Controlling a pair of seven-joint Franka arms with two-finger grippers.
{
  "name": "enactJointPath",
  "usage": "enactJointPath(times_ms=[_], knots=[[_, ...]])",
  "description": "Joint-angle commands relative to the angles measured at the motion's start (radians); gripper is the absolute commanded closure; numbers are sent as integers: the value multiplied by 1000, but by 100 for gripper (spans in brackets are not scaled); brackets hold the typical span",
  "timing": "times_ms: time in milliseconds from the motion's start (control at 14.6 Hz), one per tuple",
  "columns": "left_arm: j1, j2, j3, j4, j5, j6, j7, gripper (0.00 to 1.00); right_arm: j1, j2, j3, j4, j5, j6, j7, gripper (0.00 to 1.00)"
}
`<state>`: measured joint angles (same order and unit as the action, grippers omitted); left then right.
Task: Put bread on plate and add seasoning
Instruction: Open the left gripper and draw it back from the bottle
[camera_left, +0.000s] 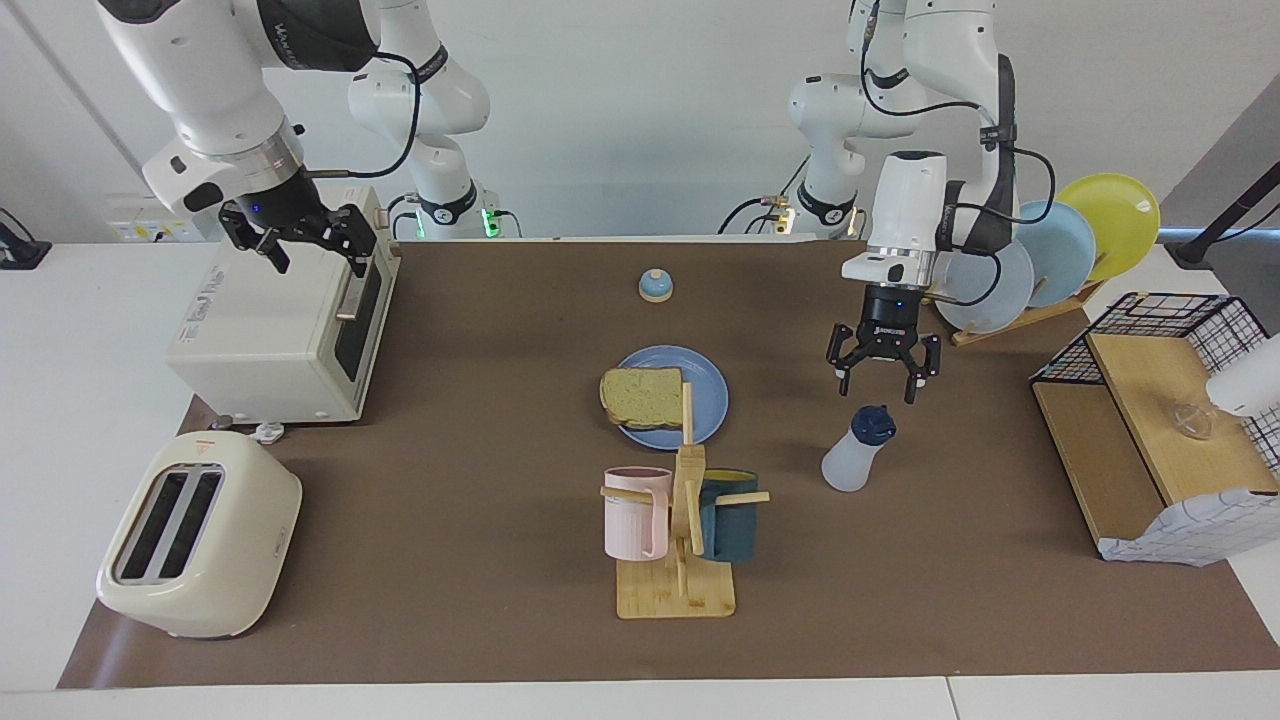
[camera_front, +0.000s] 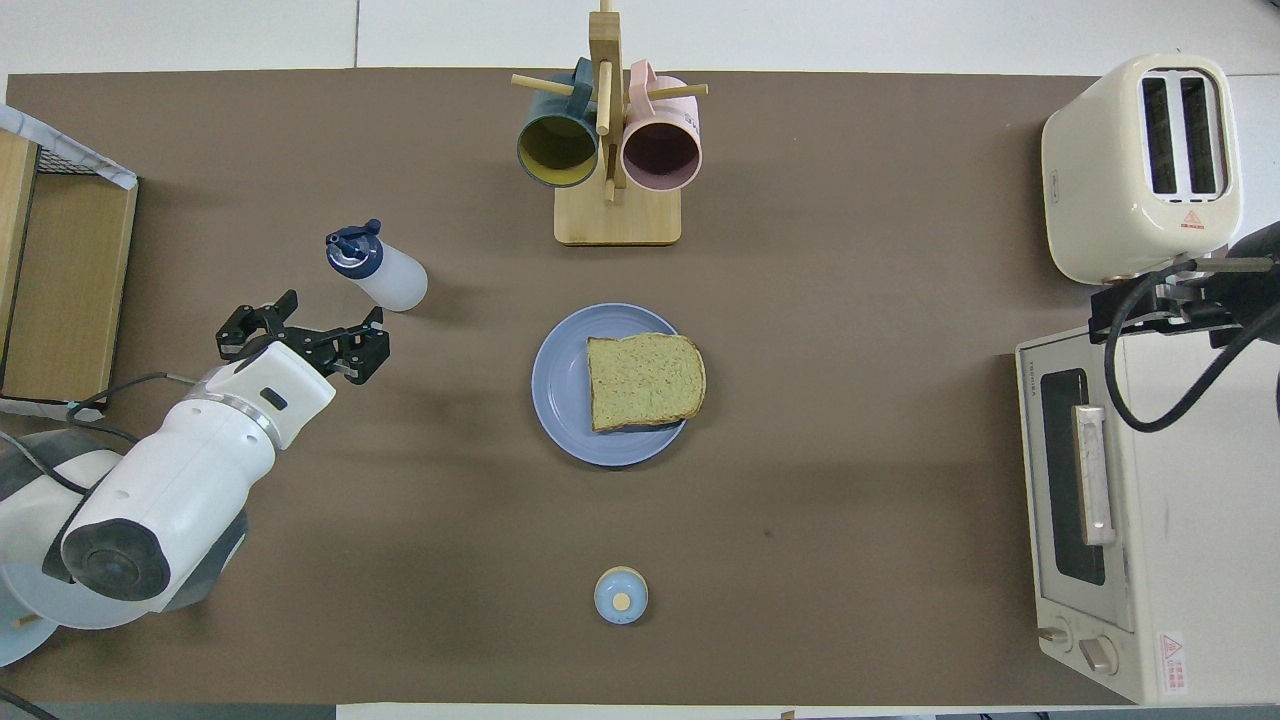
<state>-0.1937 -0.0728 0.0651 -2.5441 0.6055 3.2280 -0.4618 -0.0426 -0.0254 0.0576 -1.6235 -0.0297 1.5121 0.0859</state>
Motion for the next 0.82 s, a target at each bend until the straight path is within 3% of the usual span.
enactJointPath(times_ms=[0,206,412,756], knots=[[-21,-48,5,-21,16,-74,6,0,0,-7,-4,2,-15,-13,-26,0],[-53,-85,2,-18,14,-155,3,0,0,-7,-4,2,-15,-13,-26,0],[-125,-87,1,46,-6,-279,-11,0,0,-7,-4,2,-15,-13,-26,0],[-260,-91,-2,149,-139,-486,-12,0,0,-7,-4,2,-15,-13,-26,0]])
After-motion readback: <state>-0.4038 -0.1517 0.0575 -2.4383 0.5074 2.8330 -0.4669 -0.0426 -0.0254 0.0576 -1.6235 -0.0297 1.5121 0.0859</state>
